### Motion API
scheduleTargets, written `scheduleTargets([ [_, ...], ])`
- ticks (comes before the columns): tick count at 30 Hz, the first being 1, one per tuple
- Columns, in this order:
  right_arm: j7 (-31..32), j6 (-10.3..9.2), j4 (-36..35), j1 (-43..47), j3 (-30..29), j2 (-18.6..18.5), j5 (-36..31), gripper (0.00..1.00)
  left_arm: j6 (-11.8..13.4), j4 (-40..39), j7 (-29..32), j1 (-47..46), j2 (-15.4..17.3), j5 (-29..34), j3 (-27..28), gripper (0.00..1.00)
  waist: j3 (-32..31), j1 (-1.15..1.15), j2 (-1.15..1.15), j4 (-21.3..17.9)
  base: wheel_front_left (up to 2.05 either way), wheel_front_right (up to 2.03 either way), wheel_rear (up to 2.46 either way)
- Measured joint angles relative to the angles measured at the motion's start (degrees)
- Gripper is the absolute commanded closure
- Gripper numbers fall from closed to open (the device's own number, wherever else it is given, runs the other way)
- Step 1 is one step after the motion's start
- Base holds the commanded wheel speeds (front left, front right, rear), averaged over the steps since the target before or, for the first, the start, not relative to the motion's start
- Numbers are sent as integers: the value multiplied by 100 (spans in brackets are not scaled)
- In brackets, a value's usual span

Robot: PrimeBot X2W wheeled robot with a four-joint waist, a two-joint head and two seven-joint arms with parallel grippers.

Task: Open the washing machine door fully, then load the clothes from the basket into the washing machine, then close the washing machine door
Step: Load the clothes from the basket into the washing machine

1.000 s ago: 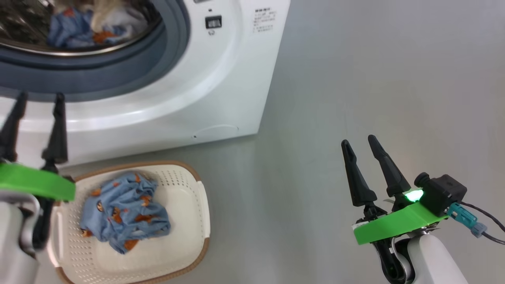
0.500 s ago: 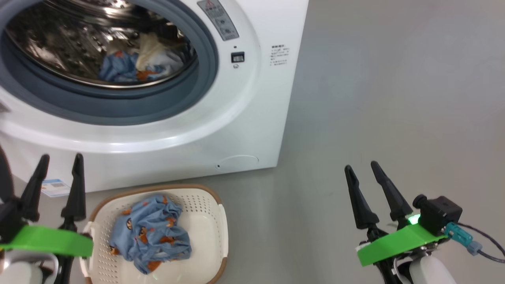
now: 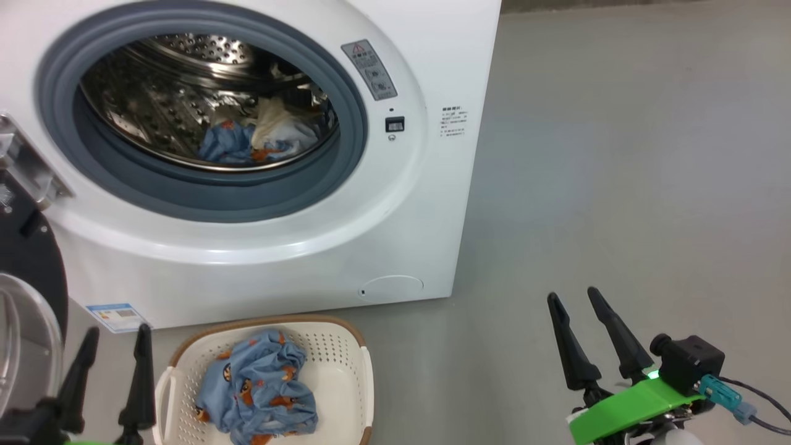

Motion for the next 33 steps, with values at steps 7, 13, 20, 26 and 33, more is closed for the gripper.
scheduleTargets([
  [7, 0, 0, 25, 139, 7, -146, 12, 0, -64, -24, 0, 369, -288, 243, 238, 0, -170, 0, 0, 79, 0, 0, 0],
  [13, 0, 0, 27, 143, 7, -183, 14, 0, -127, -15, 0, 442, -486, 377, 365, 0, -246, 0, 0, 155, 0, 0, 0],
  [20, 0, 0, 24, 143, 0, -182, 10, 0, -263, 3, 0, 436, -612, 542, 504, 0, -141, 0, 0, 207, 0, 0, 0],
  [26, 0, 0, 21, 142, -2, -166, -7, 0, -357, 41, 0, 414, -648, 599, 590, 0, -57, 0, 0, 231, 0, 0, 0],
  [33, 0, 0, 21, 140, -2, -154, -12, 0, -411, 81, 0, 401, -734, 670, 693, 0, -15, 0, 0, 220, 0, 0, 0],
])
